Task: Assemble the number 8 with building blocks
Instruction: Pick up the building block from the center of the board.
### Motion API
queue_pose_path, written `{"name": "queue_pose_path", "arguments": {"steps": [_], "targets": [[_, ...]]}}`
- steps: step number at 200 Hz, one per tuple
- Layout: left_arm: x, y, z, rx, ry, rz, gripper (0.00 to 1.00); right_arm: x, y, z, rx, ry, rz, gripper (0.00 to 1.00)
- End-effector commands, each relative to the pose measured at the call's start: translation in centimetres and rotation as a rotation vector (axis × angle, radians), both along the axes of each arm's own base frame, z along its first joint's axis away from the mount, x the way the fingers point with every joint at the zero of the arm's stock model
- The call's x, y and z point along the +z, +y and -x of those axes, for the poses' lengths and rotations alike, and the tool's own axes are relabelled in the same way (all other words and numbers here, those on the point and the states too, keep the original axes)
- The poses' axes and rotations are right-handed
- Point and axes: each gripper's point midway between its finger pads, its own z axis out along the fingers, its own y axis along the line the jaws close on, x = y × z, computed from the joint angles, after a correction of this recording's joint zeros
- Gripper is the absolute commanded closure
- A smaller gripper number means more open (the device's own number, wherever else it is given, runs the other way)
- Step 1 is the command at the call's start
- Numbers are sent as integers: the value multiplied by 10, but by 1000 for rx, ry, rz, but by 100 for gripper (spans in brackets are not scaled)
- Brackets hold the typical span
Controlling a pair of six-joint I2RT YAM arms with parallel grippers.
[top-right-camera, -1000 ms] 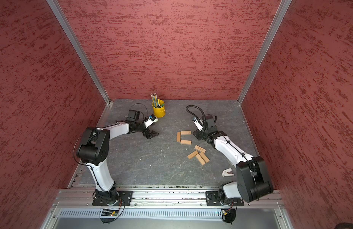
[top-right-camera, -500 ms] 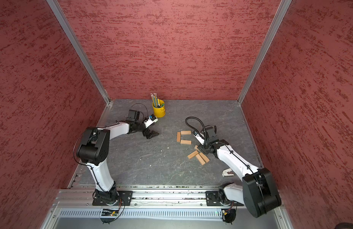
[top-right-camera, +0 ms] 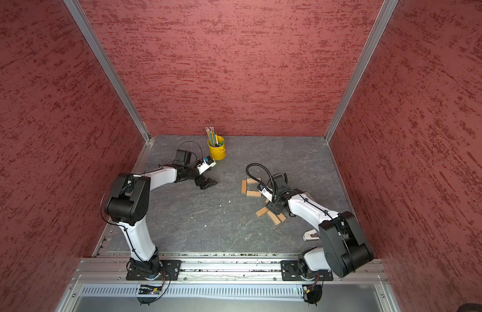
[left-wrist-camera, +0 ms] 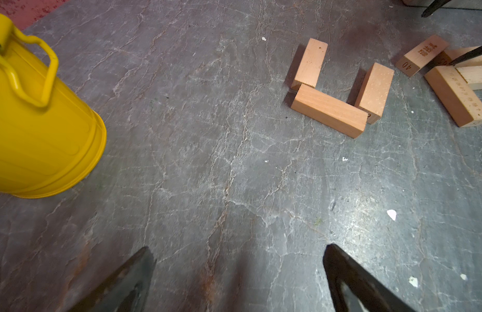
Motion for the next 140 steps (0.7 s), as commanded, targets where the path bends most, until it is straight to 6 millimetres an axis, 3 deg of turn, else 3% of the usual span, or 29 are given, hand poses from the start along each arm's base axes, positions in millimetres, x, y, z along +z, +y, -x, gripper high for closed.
{"name": "queue_pose_path", "arguments": {"steps": [1,14,56,101,140], "targets": [[-2,-2,2,-17,-1,-4,1,-6,7,0,-7,37,-59,42],[-2,-2,2,-17,-2,-3,1,-2,12,-3,-7,49,-107,48],[-2,-2,0,-15,9,-1,1,-22,14,-1,3,149,-111,46],[1,-1,-2,-16,14,16,1,-23,8,0,-9,188,-96,79],[1,-1,-1,-17,15,18,1,-21,3,11,-11,182,-93,76]]}}
